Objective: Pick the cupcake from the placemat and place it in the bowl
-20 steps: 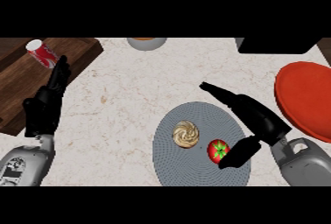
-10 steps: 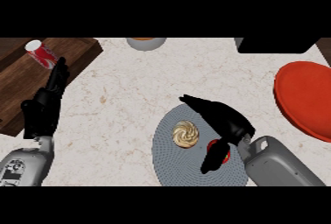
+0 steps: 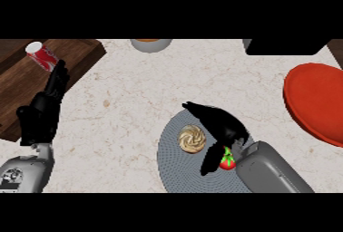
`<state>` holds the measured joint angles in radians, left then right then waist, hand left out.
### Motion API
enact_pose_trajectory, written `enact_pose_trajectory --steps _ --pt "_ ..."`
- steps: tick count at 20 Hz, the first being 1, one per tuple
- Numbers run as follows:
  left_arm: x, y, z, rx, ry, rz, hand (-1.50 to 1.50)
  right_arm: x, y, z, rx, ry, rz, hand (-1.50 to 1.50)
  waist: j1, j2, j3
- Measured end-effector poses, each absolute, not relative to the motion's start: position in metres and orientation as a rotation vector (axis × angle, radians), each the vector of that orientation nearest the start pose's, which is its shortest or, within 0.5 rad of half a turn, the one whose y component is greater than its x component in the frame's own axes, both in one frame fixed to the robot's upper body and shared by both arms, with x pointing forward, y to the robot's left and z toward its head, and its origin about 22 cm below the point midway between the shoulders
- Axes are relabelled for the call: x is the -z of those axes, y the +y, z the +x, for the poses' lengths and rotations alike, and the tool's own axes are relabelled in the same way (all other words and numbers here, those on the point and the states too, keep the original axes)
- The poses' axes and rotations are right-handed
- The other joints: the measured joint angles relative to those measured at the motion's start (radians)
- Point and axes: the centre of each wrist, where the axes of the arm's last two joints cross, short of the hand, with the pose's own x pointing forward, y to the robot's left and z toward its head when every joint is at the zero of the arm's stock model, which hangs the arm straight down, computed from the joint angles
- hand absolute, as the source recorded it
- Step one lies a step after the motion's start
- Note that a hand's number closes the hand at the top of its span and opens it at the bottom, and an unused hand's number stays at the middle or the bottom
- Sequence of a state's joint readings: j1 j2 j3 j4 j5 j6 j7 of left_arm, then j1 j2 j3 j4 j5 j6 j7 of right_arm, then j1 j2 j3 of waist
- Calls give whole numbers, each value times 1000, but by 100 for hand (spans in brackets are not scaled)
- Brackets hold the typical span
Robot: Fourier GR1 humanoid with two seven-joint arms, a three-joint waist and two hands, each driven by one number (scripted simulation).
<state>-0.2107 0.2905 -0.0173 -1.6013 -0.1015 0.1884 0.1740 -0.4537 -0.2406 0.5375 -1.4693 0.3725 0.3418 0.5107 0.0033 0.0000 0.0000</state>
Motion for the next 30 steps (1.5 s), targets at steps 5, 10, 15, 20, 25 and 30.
enact_pose_trajectory --steps 5,10,15,20,25,30 --pt "-73 269 286 165 -1649 387 0 -51 -117 299 -1293 -1166 -238 -150 0 0 0" --pt "-72 269 284 168 -1646 389 0 -35 -110 308 -1316 -1171 -234 150 1 0 0" --pt "-78 270 286 167 -1649 388 0 -23 -105 315 -1374 -1229 -281 150 0 -5 -3" --pt "-75 269 286 165 -1642 398 0 -23 -98 318 -1379 -1274 -280 150 -1 -5 -2" --pt "-81 268 288 166 -1646 401 0 -20 -93 306 -1357 -1300 -276 150 -3 -4 -1" --pt "-79 272 287 163 -1637 393 0 -17 -65 257 -1297 -1249 -387 150 -7 -11 -3"
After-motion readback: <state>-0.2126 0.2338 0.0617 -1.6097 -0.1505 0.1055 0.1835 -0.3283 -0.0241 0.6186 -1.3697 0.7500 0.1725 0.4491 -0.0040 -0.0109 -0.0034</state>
